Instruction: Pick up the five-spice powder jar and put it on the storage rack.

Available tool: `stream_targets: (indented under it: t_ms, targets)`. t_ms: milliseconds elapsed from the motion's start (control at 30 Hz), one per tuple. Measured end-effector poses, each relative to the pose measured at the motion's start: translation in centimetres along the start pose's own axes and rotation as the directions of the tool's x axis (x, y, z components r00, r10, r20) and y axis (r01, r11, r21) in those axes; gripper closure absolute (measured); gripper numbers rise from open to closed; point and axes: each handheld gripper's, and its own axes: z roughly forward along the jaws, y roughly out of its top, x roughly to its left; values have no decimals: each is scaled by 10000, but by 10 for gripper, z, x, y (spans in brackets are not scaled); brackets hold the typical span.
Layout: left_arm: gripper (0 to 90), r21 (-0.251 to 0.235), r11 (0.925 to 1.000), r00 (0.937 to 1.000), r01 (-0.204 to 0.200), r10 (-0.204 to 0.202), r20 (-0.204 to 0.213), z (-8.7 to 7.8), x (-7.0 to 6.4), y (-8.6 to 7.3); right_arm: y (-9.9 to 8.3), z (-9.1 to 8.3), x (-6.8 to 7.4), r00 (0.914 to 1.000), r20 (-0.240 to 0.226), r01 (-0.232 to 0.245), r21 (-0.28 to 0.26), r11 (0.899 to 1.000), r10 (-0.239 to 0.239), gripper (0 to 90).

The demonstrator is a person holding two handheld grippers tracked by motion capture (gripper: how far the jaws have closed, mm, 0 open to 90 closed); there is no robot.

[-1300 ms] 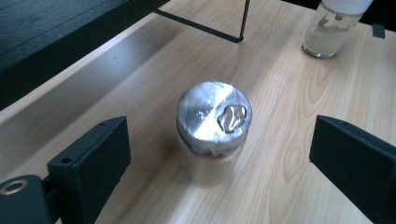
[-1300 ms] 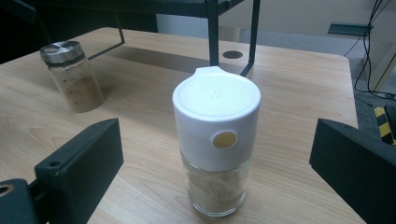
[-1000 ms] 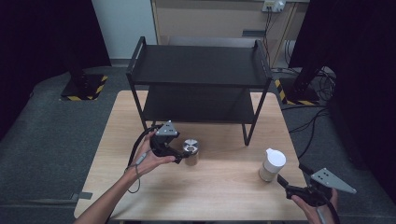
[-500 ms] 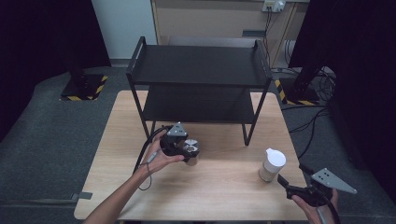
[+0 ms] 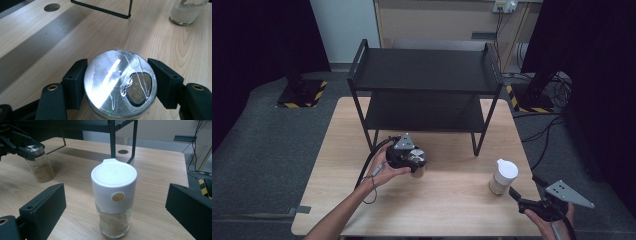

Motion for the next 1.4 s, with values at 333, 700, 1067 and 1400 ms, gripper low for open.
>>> stream_targets:
  t_ms: [333, 700, 1067, 1400]
  targets:
    - [342, -163, 9999, 9994, 8, -3, 353, -22, 10, 5, 0, 0, -1, 10000, 18, -25, 51, 10000, 25, 35]
    - [342, -452, 9990, 9979, -30, 59, 642, -70, 15, 23, 0, 2, -1, 10000, -58, -41, 106, 9999, 42, 35]
    - [342, -399, 9976, 9953, -562, 591, 763, -131, 12, 68, 0, 3, -2, 9999, -121, -80, 121, 9999, 82, 35]
    - [342, -310, 9972, 9968, -675, 687, 397, -184, 18, 120, 0, 4, -2, 9998, -123, -154, 123, 9998, 156, 35]
